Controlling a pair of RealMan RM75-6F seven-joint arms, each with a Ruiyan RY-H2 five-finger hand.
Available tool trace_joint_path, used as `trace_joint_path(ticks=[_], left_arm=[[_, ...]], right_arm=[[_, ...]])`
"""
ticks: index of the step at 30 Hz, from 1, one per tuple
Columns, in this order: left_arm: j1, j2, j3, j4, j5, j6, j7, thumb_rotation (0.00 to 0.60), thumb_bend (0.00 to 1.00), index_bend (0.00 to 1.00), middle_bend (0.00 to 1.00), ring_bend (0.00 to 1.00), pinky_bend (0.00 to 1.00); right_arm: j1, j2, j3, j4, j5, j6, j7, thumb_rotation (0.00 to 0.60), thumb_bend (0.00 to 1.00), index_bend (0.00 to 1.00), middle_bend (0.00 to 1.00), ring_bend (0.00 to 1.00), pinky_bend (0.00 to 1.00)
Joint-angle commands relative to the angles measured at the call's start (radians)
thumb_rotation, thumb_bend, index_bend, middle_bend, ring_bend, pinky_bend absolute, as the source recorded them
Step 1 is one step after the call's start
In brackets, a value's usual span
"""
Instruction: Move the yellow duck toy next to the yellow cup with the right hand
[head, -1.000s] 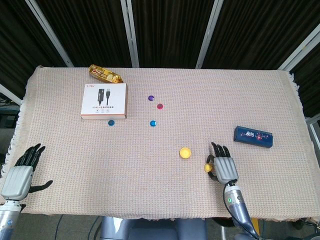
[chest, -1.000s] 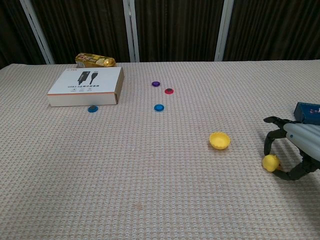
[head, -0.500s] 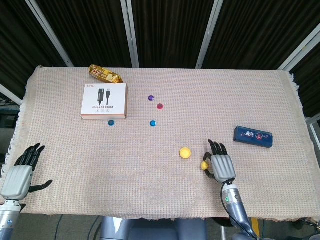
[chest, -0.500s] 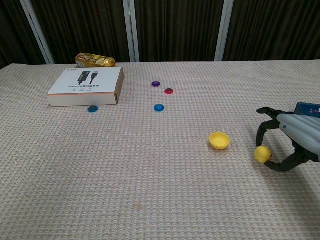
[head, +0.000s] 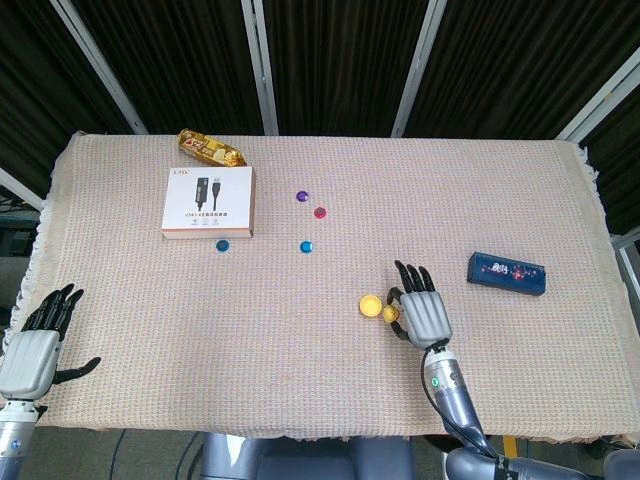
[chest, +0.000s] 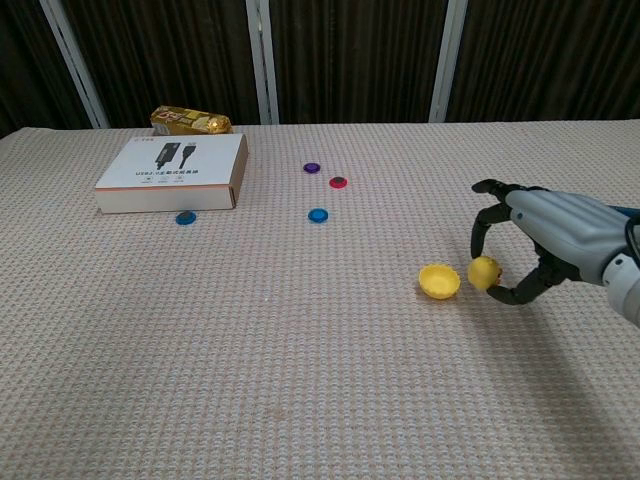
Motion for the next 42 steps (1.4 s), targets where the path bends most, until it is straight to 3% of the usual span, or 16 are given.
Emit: trace_joint_path(ticks=[1,19,42], left_arm=[[0.001,0.000,-0.001,-0.002,-0.002,0.001,-0.003,0.600,0.00,0.00,0.00,0.00,0.17],[0.005,0.004,0.004,-0.008,-0.002,-0.001,-0.015,0.600,0.00,0.00,0.00,0.00,0.17],[0.004,0.005,0.007,-0.015,-0.002,-0.008,-0.010,0.600,0.00,0.00,0.00,0.00,0.17]], right_arm=[[0.020,-0.021,0.012,0.007,0.018,-0.012,-0.018,0.600,0.25,0.49,0.00,0.00,0.00],[0.109,-0.119,0.039,0.106,0.079,-0.060,-0.061,0.600,0.25,0.49,0.00,0.00,0.00],[0.143,-0.098,0.045,0.183,0.093,-0.089,-0.006,0.600,0.25,0.49,0.00,0.00,0.00]])
